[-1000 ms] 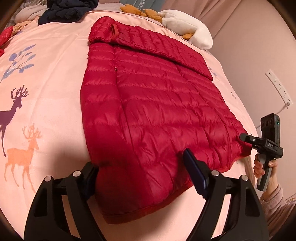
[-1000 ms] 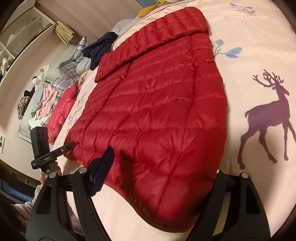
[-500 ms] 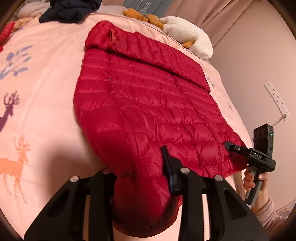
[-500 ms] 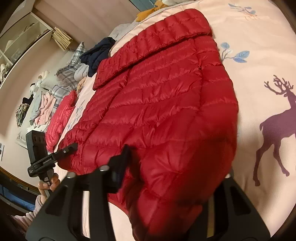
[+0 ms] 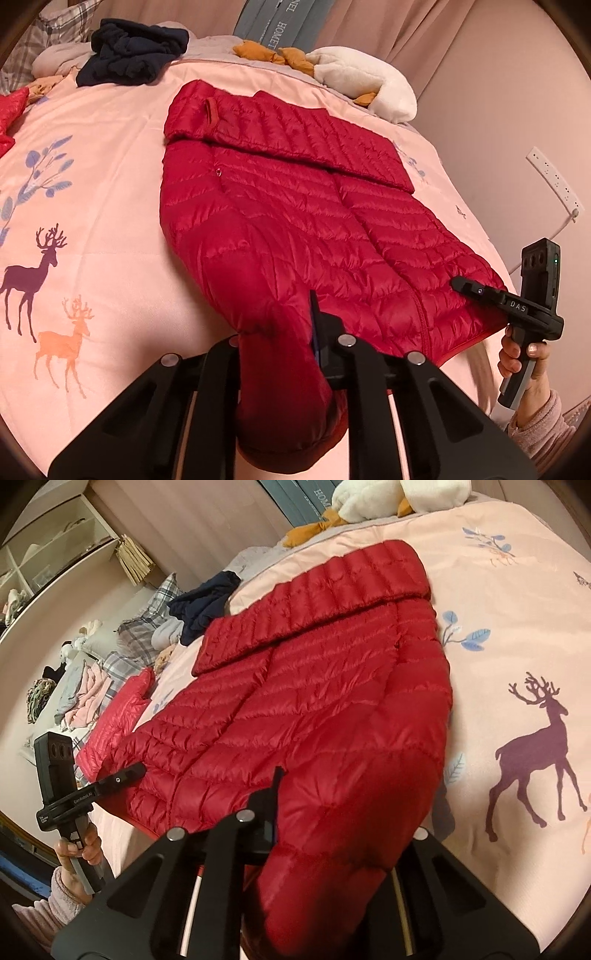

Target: Fold large clothes

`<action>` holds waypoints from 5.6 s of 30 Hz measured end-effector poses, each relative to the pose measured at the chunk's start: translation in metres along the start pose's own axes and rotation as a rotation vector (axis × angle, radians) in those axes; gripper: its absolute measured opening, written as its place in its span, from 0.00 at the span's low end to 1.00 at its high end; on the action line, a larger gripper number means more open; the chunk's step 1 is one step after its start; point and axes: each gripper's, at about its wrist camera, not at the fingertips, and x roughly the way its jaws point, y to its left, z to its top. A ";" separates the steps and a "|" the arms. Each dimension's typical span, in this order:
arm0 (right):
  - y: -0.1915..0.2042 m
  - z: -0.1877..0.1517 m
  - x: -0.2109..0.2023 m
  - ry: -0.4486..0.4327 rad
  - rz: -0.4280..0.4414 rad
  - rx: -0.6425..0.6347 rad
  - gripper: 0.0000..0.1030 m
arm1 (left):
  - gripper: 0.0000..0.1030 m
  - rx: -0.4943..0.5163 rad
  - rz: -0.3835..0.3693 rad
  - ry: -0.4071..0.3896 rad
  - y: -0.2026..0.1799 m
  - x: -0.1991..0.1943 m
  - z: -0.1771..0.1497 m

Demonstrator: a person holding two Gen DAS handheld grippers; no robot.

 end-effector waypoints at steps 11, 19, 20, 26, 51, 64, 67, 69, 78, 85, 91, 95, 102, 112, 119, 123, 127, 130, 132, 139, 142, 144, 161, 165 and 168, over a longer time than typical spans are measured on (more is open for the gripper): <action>0.021 -0.002 -0.031 -0.042 0.048 -0.068 0.12 | 0.15 0.045 0.016 -0.017 -0.014 -0.024 0.006; 0.034 -0.005 -0.053 -0.066 0.088 -0.094 0.12 | 0.15 0.070 0.007 -0.030 -0.023 -0.041 0.009; 0.035 -0.004 -0.055 -0.067 0.090 -0.098 0.12 | 0.15 0.075 0.007 -0.033 -0.025 -0.044 0.010; 0.042 -0.007 -0.070 -0.084 0.109 -0.118 0.12 | 0.15 0.098 0.003 -0.043 -0.034 -0.057 0.011; 0.070 -0.025 -0.118 -0.124 0.174 -0.202 0.12 | 0.15 0.142 -0.015 -0.077 -0.044 -0.087 0.017; 0.085 -0.028 -0.147 -0.153 0.210 -0.268 0.12 | 0.15 0.173 -0.031 -0.100 -0.052 -0.105 0.024; 0.089 -0.028 -0.155 -0.165 0.217 -0.289 0.12 | 0.15 0.181 -0.036 -0.108 -0.052 -0.109 0.026; 0.090 -0.029 -0.159 -0.174 0.224 -0.299 0.12 | 0.15 0.187 -0.040 -0.115 -0.053 -0.112 0.027; 0.069 0.002 -0.143 -0.201 0.200 -0.225 0.12 | 0.15 0.169 0.006 -0.149 -0.043 -0.101 0.051; 0.060 0.036 -0.126 -0.248 0.154 -0.189 0.13 | 0.15 0.154 0.067 -0.189 -0.034 -0.089 0.078; 0.052 0.068 -0.100 -0.264 0.086 -0.180 0.13 | 0.15 0.120 0.121 -0.192 -0.022 -0.065 0.107; 0.047 0.087 -0.080 -0.258 0.048 -0.162 0.13 | 0.15 0.109 0.150 -0.186 -0.018 -0.046 0.125; 0.027 0.119 -0.035 -0.223 -0.026 -0.115 0.13 | 0.15 0.074 0.198 -0.130 -0.006 0.008 0.163; -0.006 0.152 0.033 -0.156 -0.108 -0.036 0.13 | 0.15 0.011 0.278 -0.020 0.013 0.086 0.199; -0.023 0.169 0.059 -0.126 -0.129 0.003 0.13 | 0.15 0.003 0.313 0.018 0.020 0.120 0.217; -0.033 0.174 0.070 -0.110 -0.132 0.029 0.13 | 0.15 0.001 0.329 0.037 0.022 0.136 0.222; -0.043 0.176 0.082 -0.093 -0.134 0.052 0.14 | 0.17 0.010 0.349 0.054 0.025 0.152 0.222; -0.049 0.177 0.092 -0.074 -0.133 0.074 0.14 | 0.19 0.004 0.355 0.068 0.030 0.161 0.221; -0.054 0.177 0.098 -0.064 -0.131 0.083 0.15 | 0.19 -0.004 0.352 0.073 0.034 0.167 0.221; -0.068 0.178 0.107 -0.044 -0.072 0.161 0.22 | 0.22 -0.014 0.350 0.076 0.039 0.180 0.220; -0.073 0.179 0.105 -0.053 -0.017 0.216 0.32 | 0.24 -0.034 0.330 0.075 0.042 0.179 0.221; -0.074 0.181 0.101 -0.068 0.030 0.249 0.45 | 0.26 -0.059 0.299 0.071 0.046 0.176 0.223; -0.057 0.199 0.043 -0.235 -0.051 0.189 0.83 | 0.74 -0.232 0.060 -0.114 0.056 0.104 0.247; -0.038 0.201 0.034 -0.278 -0.119 0.080 0.83 | 0.78 -0.245 0.116 -0.164 0.058 0.096 0.254; -0.026 0.204 0.039 -0.275 -0.157 0.006 0.83 | 0.85 -0.202 0.205 -0.216 0.052 0.092 0.257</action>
